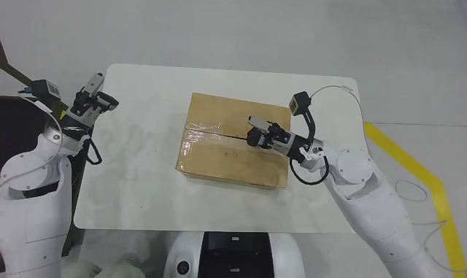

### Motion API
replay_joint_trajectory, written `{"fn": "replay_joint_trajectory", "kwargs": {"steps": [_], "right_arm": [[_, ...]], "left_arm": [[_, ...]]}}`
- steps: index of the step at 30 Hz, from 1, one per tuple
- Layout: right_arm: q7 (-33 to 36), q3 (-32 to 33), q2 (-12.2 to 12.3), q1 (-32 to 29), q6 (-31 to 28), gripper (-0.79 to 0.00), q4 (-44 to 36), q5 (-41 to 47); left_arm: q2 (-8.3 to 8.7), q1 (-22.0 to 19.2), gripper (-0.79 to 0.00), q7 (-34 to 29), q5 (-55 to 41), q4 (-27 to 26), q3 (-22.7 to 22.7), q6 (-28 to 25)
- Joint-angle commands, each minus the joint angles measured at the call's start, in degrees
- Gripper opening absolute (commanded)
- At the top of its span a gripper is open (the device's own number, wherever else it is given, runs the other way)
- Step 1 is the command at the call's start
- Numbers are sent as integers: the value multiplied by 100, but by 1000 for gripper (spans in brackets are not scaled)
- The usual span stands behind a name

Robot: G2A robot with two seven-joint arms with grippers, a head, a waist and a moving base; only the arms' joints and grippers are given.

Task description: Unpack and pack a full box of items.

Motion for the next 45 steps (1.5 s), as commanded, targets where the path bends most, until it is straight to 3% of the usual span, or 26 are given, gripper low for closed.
{"fn": "replay_joint_trajectory", "kwargs": {"steps": [1, 13, 23, 36, 45], "right_arm": [[-36, -82, -21, 77, 93, 0, -36, -62], [-344, -1353, -509, 1561, 295, 0, 606, 229], [-798, -2302, -1043, 2365, 325, 0, 1356, 605], [-1069, -2819, -1562, 2876, 613, 0, 2183, 799], [-1141, -2865, -1745, 2956, 1046, 0, 2388, 695]], "left_arm": [[0, 0, 0, 0, 0, 0, 0, 0], [0, 0, 0, 0, 0, 0, 0, 0], [0, 0, 0, 0, 0, 0, 0, 0], [0, 0, 0, 0, 0, 0, 0, 0], [0, 0, 0, 0, 0, 0, 0, 0]]}}
